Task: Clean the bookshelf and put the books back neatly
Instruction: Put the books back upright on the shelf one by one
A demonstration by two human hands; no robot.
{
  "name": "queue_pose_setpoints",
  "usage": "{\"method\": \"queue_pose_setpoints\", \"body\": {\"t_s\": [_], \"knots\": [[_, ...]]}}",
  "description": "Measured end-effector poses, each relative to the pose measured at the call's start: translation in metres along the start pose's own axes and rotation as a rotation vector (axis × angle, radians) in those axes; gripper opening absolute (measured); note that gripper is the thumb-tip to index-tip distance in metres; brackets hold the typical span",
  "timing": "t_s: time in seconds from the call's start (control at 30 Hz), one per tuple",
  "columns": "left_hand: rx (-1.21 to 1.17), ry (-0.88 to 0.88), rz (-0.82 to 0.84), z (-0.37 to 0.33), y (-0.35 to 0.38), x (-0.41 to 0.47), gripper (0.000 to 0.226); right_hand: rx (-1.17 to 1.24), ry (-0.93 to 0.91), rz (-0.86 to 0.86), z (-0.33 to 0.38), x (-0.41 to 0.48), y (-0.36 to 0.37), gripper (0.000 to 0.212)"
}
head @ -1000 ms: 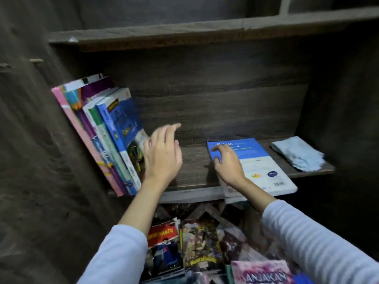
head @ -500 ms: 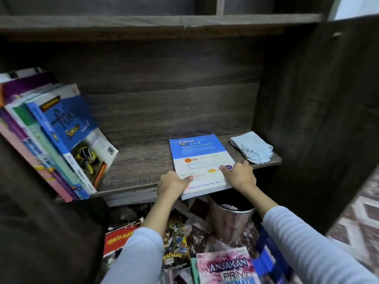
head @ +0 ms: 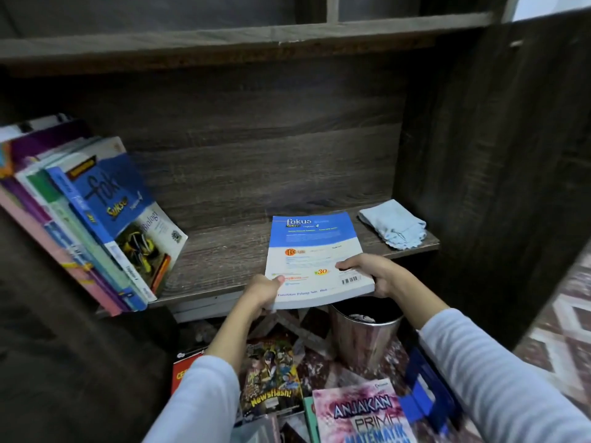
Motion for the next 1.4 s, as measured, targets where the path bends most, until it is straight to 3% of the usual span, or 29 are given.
{"method": "queue_pose_setpoints", "body": {"t_s": [0.13, 0.27, 0.33, 0.43, 0.5, 0.63, 0.77, 0.93, 1.0, 1.1, 1.23, 1.4], "knots": [[0.059, -0.004, -0.009, 0.001, -0.002, -0.002, 0.041, 0.085, -0.188, -0.074, 0.003, -0.006, 0.011, 0.036], [0.048, -0.062, 0.098, -0.002, -0.018, -0.009, 0.034, 0.081, -0.385, -0.176, 0.016, -0.02, 0.026, 0.034], [0.239, -0.067, 0.111, -0.008, -0.038, -0.017, 0.027, 0.056, -0.471, -0.191, 0.023, -0.031, 0.04, 0.039], [0.6, 0.058, -0.166, -0.032, -0.073, -0.03, 0.027, -0.052, -0.601, -0.206, 0.03, -0.046, 0.062, 0.052], [0.464, 0.17, -0.401, -0.054, -0.1, -0.039, 0.036, -0.146, -0.684, -0.24, 0.034, -0.056, 0.082, 0.059], [0.002, 0.423, -0.515, -0.097, -0.146, -0.063, 0.041, -0.261, -0.82, -0.271, 0.039, -0.078, 0.129, 0.063], [-0.052, 0.637, -0.652, -0.123, -0.174, -0.097, 0.068, -0.331, -0.957, -0.282, 0.032, -0.094, 0.177, 0.064], [0.024, 0.728, -0.647, -0.115, -0.203, -0.109, 0.093, -0.424, -1.147, -0.356, 0.019, -0.088, 0.235, 0.066], [0.066, 0.745, -0.644, -0.105, -0.214, -0.106, 0.097, -0.453, -1.236, -0.376, 0.013, -0.083, 0.257, 0.071], [0.069, 0.755, -0.779, -0.086, -0.231, -0.105, 0.081, -0.506, -1.33, -0.343, 0.008, -0.079, 0.284, 0.075], [0.089, 0.709, -0.916, -0.058, -0.244, -0.107, 0.07, -0.612, -1.315, -0.27, 0.002, -0.063, 0.303, 0.078], [0.257, 0.659, -0.989, -0.027, -0.253, -0.091, 0.082, -0.806, -1.116, -0.087, -0.006, -0.037, 0.318, 0.071]]}}
Point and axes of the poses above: each hand's wrist, its own x-axis towards the middle knuckle, its own y-axis out of the palm, z = x × y, the point moved 2 cm from there along x, towards the middle knuckle, and after that the axes turned 1 degree about -y, right-handed, at the moved point
